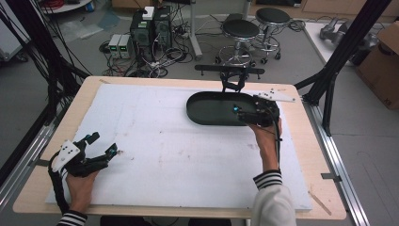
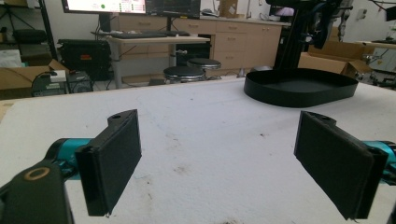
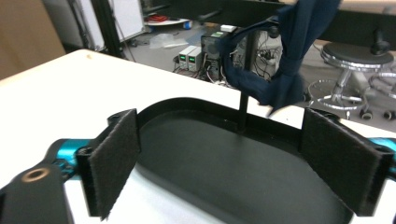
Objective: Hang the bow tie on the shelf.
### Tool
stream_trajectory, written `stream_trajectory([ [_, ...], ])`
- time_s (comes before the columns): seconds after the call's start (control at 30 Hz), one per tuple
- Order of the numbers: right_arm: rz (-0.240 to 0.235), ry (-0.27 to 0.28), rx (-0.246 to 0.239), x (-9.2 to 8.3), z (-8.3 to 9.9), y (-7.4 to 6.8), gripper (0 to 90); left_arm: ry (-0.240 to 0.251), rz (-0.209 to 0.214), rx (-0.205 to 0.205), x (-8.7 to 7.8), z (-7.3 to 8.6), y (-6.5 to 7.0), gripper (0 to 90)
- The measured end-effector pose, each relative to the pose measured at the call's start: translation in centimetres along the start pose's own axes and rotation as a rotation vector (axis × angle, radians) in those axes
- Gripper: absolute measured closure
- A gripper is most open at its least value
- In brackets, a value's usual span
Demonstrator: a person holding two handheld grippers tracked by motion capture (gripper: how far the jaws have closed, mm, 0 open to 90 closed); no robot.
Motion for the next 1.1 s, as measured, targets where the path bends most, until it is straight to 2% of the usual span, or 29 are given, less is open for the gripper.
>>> stream_trajectory([
  [0.13,-0.029,0.081,-0.009,-2.9,0.7,-0.8,11.4,-0.001,0.000,0.006,0.0,0.0,0.1,15.1],
  [0.2,-0.036,0.113,0.004,-4.3,1.3,-1.0,10.9,-0.001,0.001,0.008,0.0,0.0,0.1,15.1],
  [0.3,-0.049,0.182,-0.011,-6.2,2.5,-1.4,10.9,-0.001,0.001,0.008,0.0,0.0,0.1,15.1],
  [0.37,-0.042,0.200,-0.010,-7.0,3.7,-1.4,10.9,-0.002,0.002,0.007,0.0,0.0,0.1,15.1],
  [0.5,-0.036,0.253,0.022,-8.2,6.1,-1.4,10.9,-0.002,0.004,0.016,0.0,0.0,0.2,15.1],
  [0.7,0.006,0.264,0.018,-8.7,9.2,-1.2,10.9,-0.003,0.005,0.018,0.0,0.0,0.2,15.1],
  [0.93,0.040,0.253,-0.026,-8.1,10.9,-1.5,10.9,-0.005,0.006,0.024,0.0,0.1,0.3,15.1],
  [1.1,0.039,0.209,-0.036,-7.3,12.3,-2.0,10.9,-0.005,0.006,0.026,0.0,0.1,0.3,15.1],
])
Point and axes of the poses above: each handheld gripper's, and its own axes: x roughly forward along the jaws, z roughly out of its underside, y roughly to its right, the point moved 10 cm from there along x, roughly forward along the jaws, and after that the axes turned 2 degrees about -z, right-handed, at the moved point
